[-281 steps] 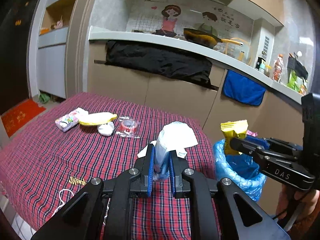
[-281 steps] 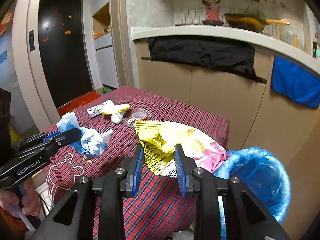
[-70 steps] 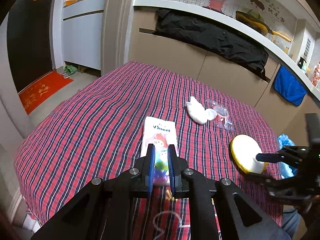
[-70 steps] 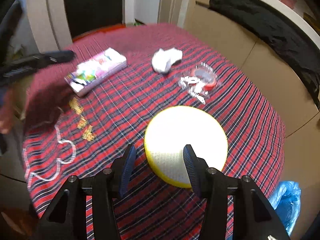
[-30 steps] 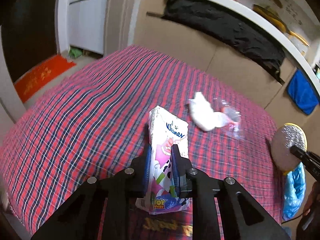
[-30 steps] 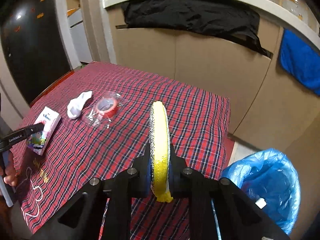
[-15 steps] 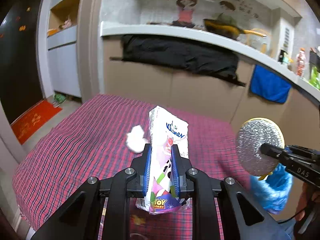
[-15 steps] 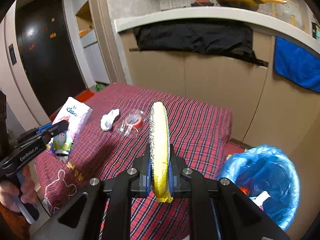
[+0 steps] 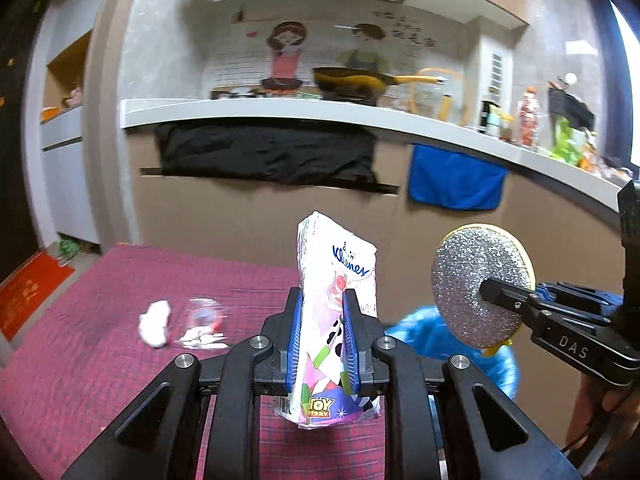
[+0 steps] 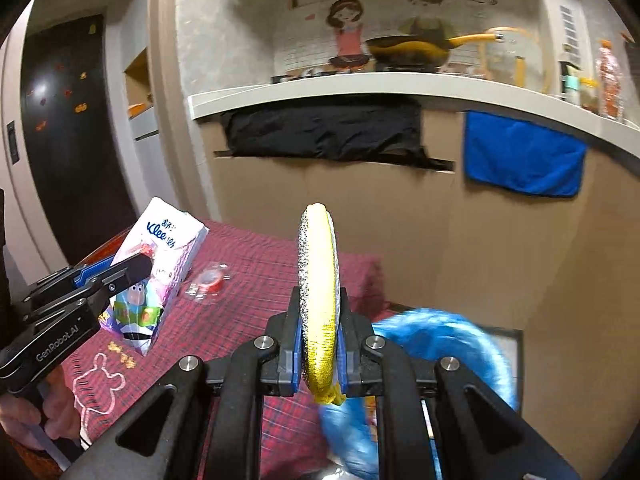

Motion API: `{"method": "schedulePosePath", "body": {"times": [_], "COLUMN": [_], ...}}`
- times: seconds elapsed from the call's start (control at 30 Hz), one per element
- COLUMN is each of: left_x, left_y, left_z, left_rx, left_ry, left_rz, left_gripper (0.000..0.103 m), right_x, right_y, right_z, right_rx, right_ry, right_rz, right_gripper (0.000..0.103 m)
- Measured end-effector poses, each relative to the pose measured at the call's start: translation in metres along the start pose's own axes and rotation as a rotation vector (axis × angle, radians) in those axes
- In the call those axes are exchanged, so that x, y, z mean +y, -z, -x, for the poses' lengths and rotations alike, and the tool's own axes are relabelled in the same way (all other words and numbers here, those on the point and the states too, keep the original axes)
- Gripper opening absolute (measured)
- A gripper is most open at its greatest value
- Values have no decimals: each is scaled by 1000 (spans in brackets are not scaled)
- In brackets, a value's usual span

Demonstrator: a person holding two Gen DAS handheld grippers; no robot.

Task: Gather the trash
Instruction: 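Carry the lid and Kleenex pack over the blue bin and open both grippers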

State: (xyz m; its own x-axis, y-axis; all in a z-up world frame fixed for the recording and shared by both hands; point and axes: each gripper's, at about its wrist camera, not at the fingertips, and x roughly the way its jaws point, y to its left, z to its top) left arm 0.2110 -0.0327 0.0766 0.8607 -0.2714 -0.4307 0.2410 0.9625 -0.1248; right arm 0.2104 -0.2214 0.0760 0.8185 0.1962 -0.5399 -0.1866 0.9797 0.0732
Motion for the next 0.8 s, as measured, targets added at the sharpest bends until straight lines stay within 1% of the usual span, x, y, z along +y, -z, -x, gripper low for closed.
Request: {"method": "schedulePosePath", "body": {"times": [0.17,0.37,0.43,0.57,0.8], "left_x": [-43,-83,-93,-108,-121], "left_y": [0,3,6,13,23], "left_z": [-11,-28,-35,-52,-77], "left_rx": [-4,-11,-5,31,72], "left_ry": [45,87,101,125,129], "left_rz": [-48,-73,-83,-93,-97], "left_gripper": [20,20,20,20,20], "right_x": [-43,-79,-88,-102,-125], "right_y": [7,19,22,30,42], "right_z": [17,25,24,19,6], "right_rx": [-10,-12,-10,1,25], "right_ry": [51,83,96,104,117], "right_rz": [-59,-117,-128,-150,-181], "right_gripper": [12,12,12,12,12]}}
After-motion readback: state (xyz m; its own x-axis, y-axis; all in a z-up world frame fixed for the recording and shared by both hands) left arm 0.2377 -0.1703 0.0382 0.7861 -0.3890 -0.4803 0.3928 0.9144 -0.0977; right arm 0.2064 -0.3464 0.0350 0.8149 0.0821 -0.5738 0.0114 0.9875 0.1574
